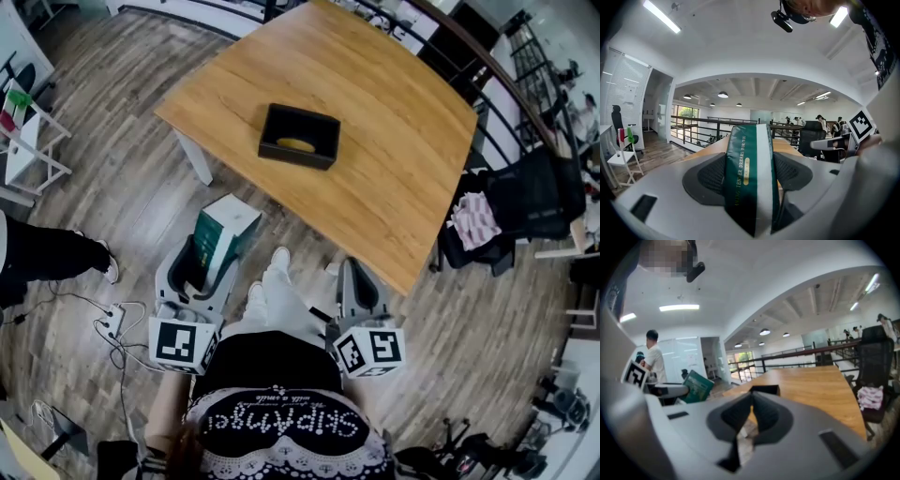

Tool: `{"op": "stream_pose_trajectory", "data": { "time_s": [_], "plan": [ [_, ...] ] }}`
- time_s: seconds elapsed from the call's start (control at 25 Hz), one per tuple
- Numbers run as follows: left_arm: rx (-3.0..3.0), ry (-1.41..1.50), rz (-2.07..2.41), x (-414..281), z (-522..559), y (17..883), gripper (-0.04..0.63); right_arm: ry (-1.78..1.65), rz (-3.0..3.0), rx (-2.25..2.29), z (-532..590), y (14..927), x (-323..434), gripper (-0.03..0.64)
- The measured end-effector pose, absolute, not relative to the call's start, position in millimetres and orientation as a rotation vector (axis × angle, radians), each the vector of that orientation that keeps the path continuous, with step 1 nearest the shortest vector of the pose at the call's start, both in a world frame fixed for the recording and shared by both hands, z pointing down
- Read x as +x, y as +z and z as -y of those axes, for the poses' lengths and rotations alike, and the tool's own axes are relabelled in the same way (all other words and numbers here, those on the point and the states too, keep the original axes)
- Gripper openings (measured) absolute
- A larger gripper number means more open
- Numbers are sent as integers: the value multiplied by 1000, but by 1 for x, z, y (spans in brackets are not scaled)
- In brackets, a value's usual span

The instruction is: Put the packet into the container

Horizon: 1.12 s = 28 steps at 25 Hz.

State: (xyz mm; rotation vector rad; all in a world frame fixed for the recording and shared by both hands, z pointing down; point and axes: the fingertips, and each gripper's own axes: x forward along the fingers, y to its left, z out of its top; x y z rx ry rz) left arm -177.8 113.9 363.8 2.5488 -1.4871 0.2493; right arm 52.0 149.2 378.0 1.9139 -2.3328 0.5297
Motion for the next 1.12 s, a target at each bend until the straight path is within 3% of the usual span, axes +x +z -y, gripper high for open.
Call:
{"op": "stream_pose_trajectory", "data": {
  "time_s": [1.12],
  "plan": [
    [2578,205,1545,-132,68,342,342,533,2356,1915,28,383,107,37]
  ]
}}
